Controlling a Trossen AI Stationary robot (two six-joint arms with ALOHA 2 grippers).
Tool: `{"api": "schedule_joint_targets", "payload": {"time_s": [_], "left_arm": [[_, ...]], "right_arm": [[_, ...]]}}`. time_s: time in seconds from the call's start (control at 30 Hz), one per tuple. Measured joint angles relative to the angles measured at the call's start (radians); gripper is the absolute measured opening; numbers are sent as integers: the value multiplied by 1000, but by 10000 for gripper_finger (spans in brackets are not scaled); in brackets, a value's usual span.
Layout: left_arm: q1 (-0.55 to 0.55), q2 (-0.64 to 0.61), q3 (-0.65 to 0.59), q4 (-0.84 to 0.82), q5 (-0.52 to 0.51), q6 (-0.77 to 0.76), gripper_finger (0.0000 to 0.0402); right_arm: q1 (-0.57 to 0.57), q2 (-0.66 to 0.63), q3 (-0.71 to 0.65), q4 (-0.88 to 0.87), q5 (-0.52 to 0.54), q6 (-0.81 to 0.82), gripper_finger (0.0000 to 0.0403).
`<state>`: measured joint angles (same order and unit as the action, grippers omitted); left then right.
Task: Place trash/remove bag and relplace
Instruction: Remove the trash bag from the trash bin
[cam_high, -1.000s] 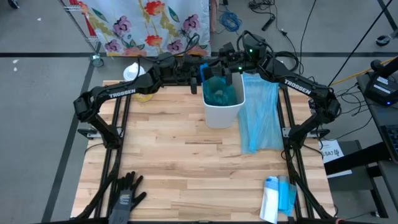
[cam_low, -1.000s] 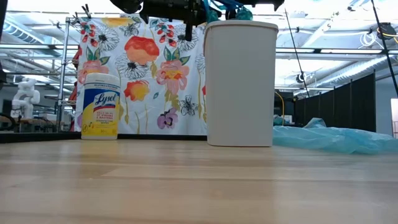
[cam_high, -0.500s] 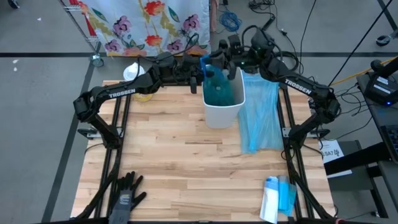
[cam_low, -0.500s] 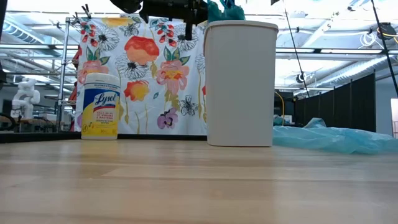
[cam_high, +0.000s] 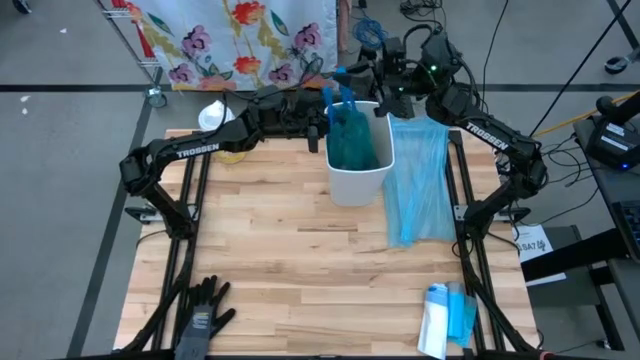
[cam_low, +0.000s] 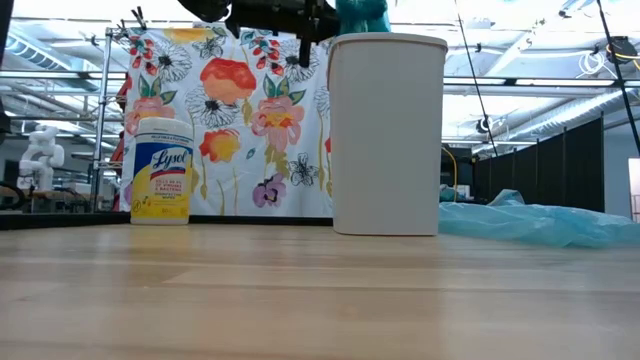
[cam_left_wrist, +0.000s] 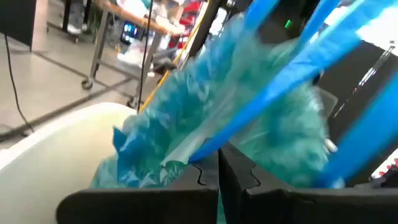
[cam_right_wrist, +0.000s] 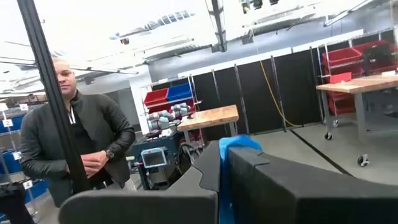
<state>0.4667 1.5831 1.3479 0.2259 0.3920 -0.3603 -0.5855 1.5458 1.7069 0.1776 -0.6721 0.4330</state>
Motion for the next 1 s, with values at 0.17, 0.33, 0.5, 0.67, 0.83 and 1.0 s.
{"api": "schedule_joint_targets", "payload": {"time_s": [0.17,0.33,0.5,0.67,0.83,1.0], "left_arm": [[-2,-3,-1,6,12,-10,0],[-3,-45,-1,33,24,-49,0],[3,-99,-1,13,24,-53,0],[3,-175,-1,-73,24,-109,0],[2,-250,-1,-266,18,-196,0],[-3,-332,-1,-482,-80,-211,0]], "right_arm": [[-11,-5,3,-18,9,30,0],[-27,-3,2,-34,9,63,0],[-35,-3,1,-137,-20,64,0],[-53,-3,0,-146,-42,85,0],[-80,-23,0,-137,-39,136,0],[-119,-52,0,-119,-35,165,0]]}}
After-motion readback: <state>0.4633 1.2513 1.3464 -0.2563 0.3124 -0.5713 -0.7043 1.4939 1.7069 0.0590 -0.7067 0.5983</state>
